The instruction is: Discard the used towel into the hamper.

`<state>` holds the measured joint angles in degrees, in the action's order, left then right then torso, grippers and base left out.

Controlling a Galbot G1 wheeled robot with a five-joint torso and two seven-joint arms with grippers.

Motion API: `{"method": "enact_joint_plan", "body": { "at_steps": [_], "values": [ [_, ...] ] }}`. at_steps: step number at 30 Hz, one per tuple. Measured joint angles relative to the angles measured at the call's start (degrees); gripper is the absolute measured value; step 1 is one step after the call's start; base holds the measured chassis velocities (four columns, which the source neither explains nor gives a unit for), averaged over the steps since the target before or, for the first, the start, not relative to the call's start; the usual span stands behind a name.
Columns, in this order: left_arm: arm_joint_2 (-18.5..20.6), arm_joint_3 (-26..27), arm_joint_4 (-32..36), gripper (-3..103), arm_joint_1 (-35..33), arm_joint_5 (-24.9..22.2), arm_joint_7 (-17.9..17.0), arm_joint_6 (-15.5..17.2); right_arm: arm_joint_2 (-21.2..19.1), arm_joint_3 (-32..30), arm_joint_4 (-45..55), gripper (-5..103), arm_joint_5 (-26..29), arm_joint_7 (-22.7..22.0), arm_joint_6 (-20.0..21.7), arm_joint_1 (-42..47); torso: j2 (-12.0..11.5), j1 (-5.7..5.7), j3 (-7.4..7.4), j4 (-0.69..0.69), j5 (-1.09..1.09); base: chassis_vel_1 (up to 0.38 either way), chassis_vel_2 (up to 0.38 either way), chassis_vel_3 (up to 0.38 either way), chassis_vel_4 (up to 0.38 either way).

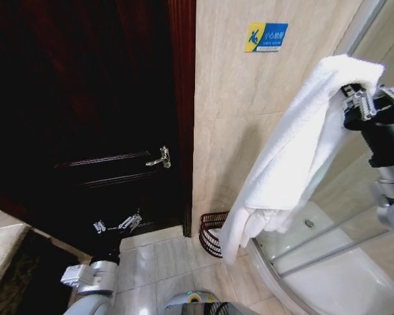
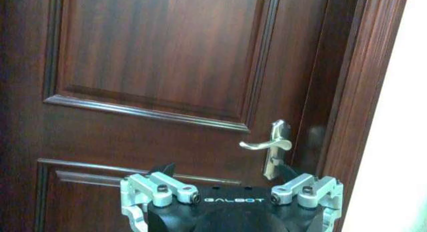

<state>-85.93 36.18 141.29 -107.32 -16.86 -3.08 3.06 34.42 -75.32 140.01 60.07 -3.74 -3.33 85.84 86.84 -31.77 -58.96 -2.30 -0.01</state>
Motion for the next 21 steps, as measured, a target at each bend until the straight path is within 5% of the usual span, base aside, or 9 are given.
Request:
{"method": "enact_joint_plan", "body": {
  "at_steps": [21],
  "values": [
    [0.0, 0.0, 0.0, 100, 0.0, 0.0, 0.0, 0.0, 0.0, 0.0, 0.0, 5, 0.0, 0.0, 0.0, 0.0, 0.0, -0.05, -0.01, 0.00, 0.01, 0.003, -0.002, -0.002, 0.002]
  ]
}}
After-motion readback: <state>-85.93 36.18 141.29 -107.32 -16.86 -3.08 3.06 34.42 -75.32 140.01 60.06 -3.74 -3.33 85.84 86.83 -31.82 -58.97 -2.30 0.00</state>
